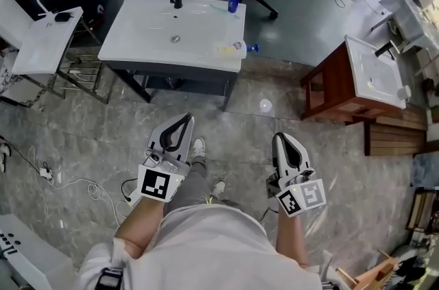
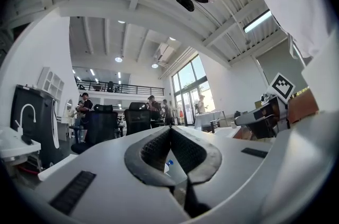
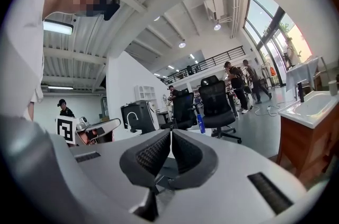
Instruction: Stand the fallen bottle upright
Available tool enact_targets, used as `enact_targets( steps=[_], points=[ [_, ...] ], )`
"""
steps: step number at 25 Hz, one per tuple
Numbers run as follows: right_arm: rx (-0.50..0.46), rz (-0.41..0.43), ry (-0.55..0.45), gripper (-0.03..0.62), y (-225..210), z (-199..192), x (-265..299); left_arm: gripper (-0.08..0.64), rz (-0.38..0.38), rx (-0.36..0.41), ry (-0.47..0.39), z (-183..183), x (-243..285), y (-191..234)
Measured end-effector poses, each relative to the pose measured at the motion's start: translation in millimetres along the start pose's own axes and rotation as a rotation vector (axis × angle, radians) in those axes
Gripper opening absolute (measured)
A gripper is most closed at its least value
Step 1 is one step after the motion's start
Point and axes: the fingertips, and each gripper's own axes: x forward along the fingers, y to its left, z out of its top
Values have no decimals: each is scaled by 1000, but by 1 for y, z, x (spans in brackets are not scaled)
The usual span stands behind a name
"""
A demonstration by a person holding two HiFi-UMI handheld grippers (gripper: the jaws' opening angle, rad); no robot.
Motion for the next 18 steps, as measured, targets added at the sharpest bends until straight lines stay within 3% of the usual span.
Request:
enact_targets(
  steps=[9,18],
  points=[
    [8,-18,37,38,-29,10,107,18,-26,-27,15,-20,83,75],
    [-30,24,45,38,-18,32,227,18,-43,-61,-5,-30,143,163]
  ],
)
